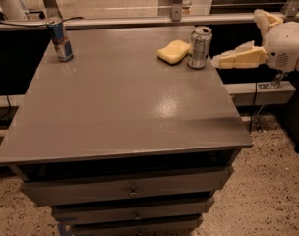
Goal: Move 7up can near sponge
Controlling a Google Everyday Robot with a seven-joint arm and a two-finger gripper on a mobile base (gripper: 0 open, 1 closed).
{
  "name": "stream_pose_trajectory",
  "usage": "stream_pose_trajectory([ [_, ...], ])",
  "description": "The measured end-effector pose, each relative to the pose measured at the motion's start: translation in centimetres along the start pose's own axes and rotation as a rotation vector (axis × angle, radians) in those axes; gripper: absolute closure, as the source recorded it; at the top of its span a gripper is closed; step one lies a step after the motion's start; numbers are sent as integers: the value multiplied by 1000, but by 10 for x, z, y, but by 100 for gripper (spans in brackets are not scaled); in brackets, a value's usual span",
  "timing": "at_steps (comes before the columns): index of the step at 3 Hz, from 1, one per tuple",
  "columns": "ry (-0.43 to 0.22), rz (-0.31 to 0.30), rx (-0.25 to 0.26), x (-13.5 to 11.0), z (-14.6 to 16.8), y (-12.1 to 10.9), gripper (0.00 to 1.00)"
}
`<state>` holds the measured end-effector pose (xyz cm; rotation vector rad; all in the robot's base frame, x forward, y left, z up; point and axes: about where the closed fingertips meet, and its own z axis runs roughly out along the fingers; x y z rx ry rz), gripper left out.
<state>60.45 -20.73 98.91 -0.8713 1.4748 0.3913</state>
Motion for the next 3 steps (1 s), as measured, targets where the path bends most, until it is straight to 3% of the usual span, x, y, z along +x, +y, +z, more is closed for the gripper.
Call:
stream_pose_trajectory([
  [1,-5,-31,-50,-14,-49,19,0],
  [2,-7,-31,-81,-15,-52,27,0],
  [3,-7,-31,-79,-15,-51,27,0],
])
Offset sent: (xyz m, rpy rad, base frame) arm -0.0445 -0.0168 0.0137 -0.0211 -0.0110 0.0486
